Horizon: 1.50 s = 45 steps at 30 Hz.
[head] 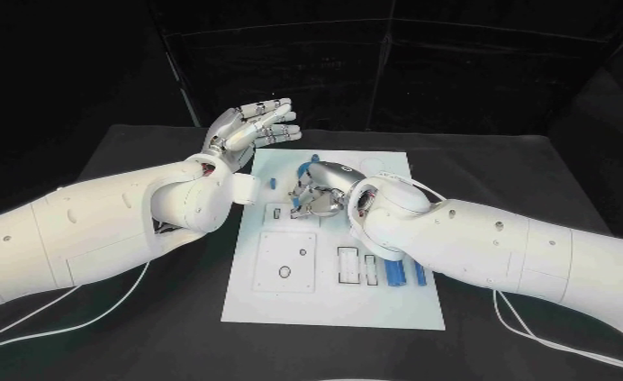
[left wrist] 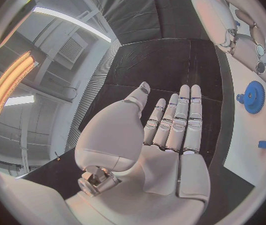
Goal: Assemble the parts on the task board
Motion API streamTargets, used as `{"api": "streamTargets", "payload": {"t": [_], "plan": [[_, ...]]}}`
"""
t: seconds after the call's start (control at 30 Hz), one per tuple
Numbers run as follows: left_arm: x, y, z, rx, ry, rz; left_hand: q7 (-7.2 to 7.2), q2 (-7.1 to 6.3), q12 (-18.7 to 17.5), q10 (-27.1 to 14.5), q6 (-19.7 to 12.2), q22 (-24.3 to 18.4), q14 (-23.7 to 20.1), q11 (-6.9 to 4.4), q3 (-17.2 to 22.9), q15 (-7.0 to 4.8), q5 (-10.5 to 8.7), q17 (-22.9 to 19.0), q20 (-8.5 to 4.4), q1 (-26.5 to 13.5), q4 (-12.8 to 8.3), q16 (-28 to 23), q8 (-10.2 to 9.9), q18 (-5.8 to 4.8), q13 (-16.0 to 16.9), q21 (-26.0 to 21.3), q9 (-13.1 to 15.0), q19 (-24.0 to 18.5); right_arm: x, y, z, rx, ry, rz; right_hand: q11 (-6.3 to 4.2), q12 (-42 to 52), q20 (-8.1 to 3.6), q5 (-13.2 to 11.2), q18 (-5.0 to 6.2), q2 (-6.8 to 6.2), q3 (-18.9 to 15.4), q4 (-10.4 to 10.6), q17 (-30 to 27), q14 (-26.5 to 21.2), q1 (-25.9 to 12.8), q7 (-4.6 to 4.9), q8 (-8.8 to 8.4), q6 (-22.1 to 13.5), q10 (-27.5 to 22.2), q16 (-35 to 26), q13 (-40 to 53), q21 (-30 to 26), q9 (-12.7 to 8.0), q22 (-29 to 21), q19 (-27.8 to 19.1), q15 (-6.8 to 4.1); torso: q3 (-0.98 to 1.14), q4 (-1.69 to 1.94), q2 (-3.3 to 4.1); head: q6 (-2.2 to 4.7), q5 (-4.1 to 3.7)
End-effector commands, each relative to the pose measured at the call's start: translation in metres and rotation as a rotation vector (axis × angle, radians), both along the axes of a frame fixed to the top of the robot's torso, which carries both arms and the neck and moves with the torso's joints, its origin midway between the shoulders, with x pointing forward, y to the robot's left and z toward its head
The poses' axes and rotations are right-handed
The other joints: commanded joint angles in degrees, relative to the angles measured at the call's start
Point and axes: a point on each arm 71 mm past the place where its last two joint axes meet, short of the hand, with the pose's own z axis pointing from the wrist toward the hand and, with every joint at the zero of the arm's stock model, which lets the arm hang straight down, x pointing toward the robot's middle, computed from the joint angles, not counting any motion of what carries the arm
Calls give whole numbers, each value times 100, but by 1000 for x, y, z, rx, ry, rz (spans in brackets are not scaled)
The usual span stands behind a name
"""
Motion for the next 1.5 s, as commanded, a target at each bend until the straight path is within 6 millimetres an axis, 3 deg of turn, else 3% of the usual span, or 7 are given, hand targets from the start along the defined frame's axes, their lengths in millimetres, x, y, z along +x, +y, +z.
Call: {"api": "streamTargets", "payload": {"t": [0.03, 1.07, 1.5], "plan": [[0, -1, 2, -3, -12, -14, 328, 10, -19, 38, 14, -8, 33, 1, 6, 15, 3, -7, 1, 42, -40, -25, -1, 29, 3, -23, 2, 59, -2, 1, -2, -57, -1, 18, -27, -28, -37, 33, -28, 13, 38, 6, 969, 471, -61, -123, 14, 146, -19, 22, 521, -30, 15, 1, -12, -35, 3, -9, 0, -18, 18], [2, 0, 1, -2, -11, -13, 329, 9, -20, 39, 14, -10, 34, 1, 10, 15, 3, -8, 1, 37, -44, -28, -2, 29, 3, -25, 2, 60, -6, -8, -10, -139, 18, 26, -18, -43, -38, 94, -32, -68, 62, 6, 976, 472, -147, -109, -13, 115, -30, 23, 512, -31, 0, 10, -5, -31, 1, -4, 1, -71, -7], [2, 0, 1, -2, -11, -13, 329, 5, -22, 39, 5, -13, 35, 2, 14, 16, 2, -10, 1, 33, -50, -31, -4, 29, 3, -27, 1, 61, -5, -8, -11, -165, 19, 22, 72, -129, 13, 50, -33, -213, 94, 31, 982, 473, -290, 0, -180, -146, -107, 24, 427, -48, -43, -14, -16, 39, 1, -6, 2, -83, -25]]}}
